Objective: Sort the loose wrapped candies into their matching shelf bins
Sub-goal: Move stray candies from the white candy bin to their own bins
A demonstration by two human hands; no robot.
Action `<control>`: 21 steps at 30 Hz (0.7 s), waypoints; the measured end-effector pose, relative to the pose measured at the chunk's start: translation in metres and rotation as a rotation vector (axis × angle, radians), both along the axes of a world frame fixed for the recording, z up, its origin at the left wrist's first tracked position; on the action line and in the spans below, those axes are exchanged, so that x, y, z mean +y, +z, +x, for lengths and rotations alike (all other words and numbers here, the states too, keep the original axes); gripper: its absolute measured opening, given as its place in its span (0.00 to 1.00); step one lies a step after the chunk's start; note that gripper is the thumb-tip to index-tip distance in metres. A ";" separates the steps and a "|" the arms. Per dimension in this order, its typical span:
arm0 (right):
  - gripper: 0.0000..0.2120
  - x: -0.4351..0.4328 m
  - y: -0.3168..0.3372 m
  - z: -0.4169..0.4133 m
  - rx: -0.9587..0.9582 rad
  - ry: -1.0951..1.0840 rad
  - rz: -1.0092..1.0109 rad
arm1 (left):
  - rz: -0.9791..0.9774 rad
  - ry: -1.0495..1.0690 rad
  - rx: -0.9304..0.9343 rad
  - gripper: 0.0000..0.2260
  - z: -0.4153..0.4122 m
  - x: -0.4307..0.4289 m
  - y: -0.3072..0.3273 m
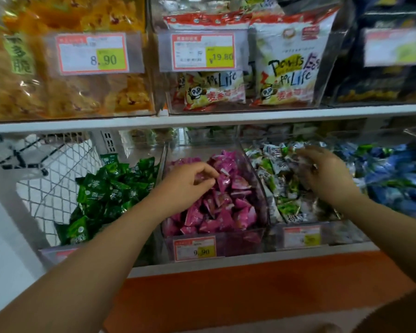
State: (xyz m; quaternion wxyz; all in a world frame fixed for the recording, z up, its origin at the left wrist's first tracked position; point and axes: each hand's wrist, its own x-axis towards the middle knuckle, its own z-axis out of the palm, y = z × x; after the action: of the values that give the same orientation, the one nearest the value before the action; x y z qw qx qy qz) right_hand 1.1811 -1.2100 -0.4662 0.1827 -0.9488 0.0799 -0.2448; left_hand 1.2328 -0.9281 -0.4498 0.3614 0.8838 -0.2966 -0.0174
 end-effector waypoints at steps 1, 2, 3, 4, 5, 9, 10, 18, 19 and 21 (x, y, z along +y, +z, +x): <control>0.22 -0.010 -0.005 0.002 0.105 -0.011 -0.056 | 0.010 0.000 -0.009 0.06 0.002 0.000 -0.003; 0.25 -0.019 -0.010 0.005 0.215 -0.007 -0.105 | 0.020 0.002 -0.019 0.06 0.004 0.000 -0.005; 0.26 -0.024 -0.013 0.007 0.306 0.000 -0.149 | 0.026 0.005 -0.023 0.06 0.005 0.000 -0.006; 0.27 -0.028 -0.015 0.008 0.376 0.004 -0.180 | 0.030 0.006 -0.022 0.06 0.006 -0.001 -0.007; 0.27 -0.031 -0.015 0.009 0.429 0.004 -0.206 | 0.032 0.005 -0.017 0.05 0.007 -0.001 -0.008; 0.28 -0.037 -0.010 0.011 0.561 -0.024 -0.280 | 0.087 0.002 -0.005 0.05 0.006 0.000 -0.008; 0.29 -0.037 -0.008 0.011 0.581 -0.027 -0.279 | 0.098 0.005 -0.012 0.05 0.005 0.001 -0.006; 0.25 0.028 0.030 -0.008 0.342 0.212 -0.255 | 0.069 0.157 -0.058 0.06 -0.016 0.061 0.013; 0.24 0.049 0.036 -0.010 0.347 0.326 -0.250 | 0.070 0.188 -0.050 0.06 -0.019 0.074 0.012; 0.21 0.094 0.046 -0.014 0.380 0.536 -0.200 | 0.072 0.237 -0.028 0.07 -0.024 0.102 0.010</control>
State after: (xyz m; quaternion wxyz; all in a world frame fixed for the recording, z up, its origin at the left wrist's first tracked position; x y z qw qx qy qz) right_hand 1.1669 -1.1157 -0.4206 0.1287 -0.9779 -0.1640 -0.0138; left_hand 1.2085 -0.8260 -0.4395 0.3248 0.9252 -0.1942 0.0274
